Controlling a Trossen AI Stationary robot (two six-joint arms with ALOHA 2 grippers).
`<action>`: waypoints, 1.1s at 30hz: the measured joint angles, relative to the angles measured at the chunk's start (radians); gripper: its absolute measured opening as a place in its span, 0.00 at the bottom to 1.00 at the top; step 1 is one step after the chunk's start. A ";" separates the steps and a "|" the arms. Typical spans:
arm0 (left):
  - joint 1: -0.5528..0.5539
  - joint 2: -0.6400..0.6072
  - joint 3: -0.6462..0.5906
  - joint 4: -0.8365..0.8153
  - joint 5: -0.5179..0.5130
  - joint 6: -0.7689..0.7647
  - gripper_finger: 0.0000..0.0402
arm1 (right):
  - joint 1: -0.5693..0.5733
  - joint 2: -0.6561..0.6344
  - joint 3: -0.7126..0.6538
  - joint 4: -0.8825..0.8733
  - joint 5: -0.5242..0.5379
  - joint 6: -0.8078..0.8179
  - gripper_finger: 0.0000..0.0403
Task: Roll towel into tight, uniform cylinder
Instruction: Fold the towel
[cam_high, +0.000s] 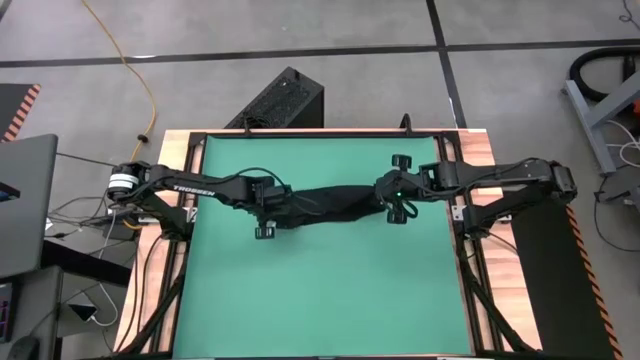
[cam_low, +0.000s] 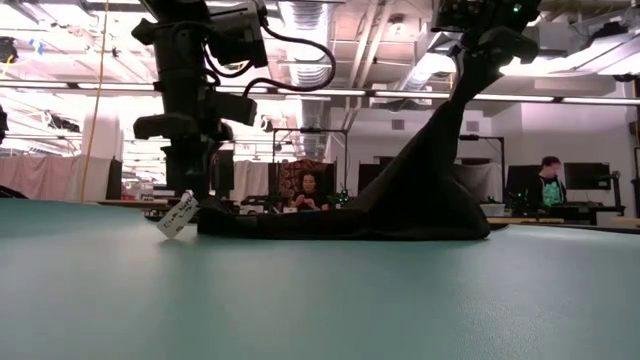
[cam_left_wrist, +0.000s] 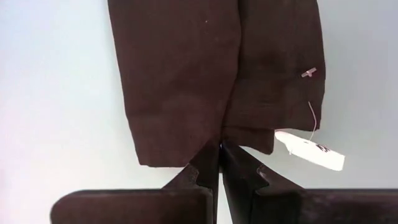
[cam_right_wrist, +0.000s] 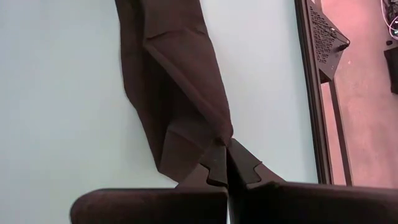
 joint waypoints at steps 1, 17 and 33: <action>0.000 0.000 0.000 0.000 0.000 0.010 0.02 | 0.000 0.000 0.000 0.000 0.000 -0.003 0.01; 0.002 0.000 0.000 -0.028 -0.018 0.082 0.26 | 0.000 0.000 0.000 -0.001 0.000 -0.007 0.01; -0.053 0.000 -0.209 0.120 -0.089 0.149 0.28 | 0.000 0.000 0.000 -0.001 0.000 -0.006 0.01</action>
